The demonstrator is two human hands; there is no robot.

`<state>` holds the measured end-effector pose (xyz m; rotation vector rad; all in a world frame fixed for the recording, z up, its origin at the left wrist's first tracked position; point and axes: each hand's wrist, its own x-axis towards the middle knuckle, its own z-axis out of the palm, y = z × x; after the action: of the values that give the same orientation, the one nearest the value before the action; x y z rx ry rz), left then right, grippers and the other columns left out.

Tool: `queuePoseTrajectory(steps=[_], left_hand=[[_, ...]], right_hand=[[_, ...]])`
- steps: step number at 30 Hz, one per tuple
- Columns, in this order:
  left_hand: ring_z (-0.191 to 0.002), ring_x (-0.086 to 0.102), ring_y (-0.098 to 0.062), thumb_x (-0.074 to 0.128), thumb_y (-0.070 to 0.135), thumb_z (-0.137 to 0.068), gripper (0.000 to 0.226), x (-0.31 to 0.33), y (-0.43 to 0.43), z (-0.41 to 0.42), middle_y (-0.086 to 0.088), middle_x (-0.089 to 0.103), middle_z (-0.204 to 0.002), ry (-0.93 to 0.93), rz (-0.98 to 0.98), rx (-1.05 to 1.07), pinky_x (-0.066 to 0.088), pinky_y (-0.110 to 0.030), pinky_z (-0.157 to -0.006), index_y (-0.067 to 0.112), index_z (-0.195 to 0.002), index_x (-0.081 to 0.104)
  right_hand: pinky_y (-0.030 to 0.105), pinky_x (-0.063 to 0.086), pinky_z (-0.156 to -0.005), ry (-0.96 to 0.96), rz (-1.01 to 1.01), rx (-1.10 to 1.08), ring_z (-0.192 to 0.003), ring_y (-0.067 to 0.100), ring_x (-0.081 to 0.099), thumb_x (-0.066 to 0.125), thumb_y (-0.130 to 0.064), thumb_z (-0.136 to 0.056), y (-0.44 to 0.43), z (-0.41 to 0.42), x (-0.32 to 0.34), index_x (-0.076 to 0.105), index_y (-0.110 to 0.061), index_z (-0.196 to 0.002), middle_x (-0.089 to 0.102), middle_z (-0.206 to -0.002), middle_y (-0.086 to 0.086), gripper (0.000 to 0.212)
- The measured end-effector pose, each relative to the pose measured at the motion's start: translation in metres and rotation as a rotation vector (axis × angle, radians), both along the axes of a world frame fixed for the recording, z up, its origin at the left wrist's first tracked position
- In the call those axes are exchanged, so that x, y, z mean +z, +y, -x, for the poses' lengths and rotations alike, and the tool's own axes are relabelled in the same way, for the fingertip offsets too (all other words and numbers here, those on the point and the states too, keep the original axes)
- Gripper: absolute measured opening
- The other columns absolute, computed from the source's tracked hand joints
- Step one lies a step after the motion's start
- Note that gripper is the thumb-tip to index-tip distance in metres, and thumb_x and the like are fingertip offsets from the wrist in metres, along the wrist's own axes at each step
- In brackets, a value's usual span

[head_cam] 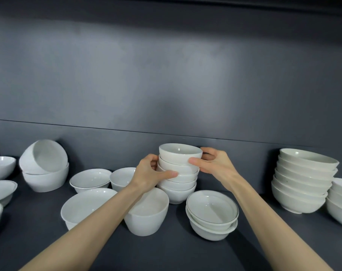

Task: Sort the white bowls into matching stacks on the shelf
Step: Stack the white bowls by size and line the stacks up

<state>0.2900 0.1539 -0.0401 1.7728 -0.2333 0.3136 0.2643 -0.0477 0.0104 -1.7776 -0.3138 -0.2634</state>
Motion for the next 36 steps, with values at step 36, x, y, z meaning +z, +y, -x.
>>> queuePoseTrajectory(steps=[36], left_hand=[[-0.098,0.066,-0.021,0.088,0.024,-0.063,0.056,-0.0014,0.0045,0.0002,0.003,0.068,-0.100,-0.025,-0.130,0.001,0.053,-0.039,-0.091,0.015,-0.107,0.056]], right_hand=[[0.033,0.055,-0.087,0.010,-0.003,-0.033,-0.097,0.013,0.065,0.080,-0.008,-0.073,0.0016,-0.0079,-0.0106,0.057,-0.022,-0.115,0.068,-0.102,-0.006,0.050]])
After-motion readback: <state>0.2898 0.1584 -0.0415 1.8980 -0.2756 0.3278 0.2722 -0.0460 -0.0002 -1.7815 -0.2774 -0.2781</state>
